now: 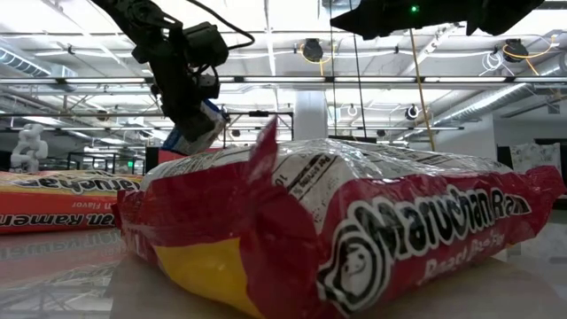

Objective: Sort Maruchan noodles
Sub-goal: Put the blue noodle pack into the black bin

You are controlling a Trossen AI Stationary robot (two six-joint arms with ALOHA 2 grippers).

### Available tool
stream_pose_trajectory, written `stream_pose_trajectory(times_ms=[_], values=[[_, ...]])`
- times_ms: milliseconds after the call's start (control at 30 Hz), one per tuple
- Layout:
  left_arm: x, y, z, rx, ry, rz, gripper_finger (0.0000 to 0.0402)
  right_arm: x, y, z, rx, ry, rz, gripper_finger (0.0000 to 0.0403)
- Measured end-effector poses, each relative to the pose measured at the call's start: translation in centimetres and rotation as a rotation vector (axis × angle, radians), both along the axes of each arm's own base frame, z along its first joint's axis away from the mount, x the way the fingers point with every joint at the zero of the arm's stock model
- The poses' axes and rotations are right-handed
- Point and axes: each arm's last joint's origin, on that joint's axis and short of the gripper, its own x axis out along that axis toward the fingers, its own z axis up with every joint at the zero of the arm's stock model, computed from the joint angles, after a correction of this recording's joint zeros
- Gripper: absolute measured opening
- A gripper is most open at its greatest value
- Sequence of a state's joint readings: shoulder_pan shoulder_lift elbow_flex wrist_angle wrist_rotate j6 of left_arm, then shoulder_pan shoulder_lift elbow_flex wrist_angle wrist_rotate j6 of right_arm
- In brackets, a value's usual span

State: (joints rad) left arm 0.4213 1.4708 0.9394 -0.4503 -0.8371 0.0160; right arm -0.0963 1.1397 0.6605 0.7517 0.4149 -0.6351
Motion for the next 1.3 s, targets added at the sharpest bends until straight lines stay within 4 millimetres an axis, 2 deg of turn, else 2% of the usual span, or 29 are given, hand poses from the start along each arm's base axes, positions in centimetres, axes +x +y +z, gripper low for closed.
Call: stream_pose_trajectory(times_ms=[267,500,633,800,1000,1167,1300], values=[[0.2,-0.2,-0.1,-0.04,-0.035,-0.023,0.0165,0.0,0.0,0.0,0.019,-0.01,0.004,0.01],[0.3,-0.3,-0.1,-0.045,-0.052,-0.026,0.0222,0.0,0.0,0.0,0.019,-0.01,0.005,0.01],[0.4,-0.6,-0.3,-0.139,-0.062,-0.098,0.0249,0.0,0.0,0.0,0.019,-0.01,0.005,0.01],[0.7,-1.0,-0.6,-0.265,-0.1,-0.208,0.0253,0.0,0.0,0.0,0.018,-0.009,0.005,0.01],[0.7,-1.4,-0.8,-0.297,-0.052,-0.256,0.0253,0.0,0.0,0.0,0.014,-0.007,0.004,0.01],[-0.1,-1.6,-1.2,-0.329,0.055,-0.239,0.0253,0.0,0.0,0.0,0.012,-0.006,0.004,0.01],[-0.2,-1.7,-0.9,-0.31,0.049,-0.233,0.0253,0.0,0.0,0.0,0.012,-0.006,0.004,0.01]])
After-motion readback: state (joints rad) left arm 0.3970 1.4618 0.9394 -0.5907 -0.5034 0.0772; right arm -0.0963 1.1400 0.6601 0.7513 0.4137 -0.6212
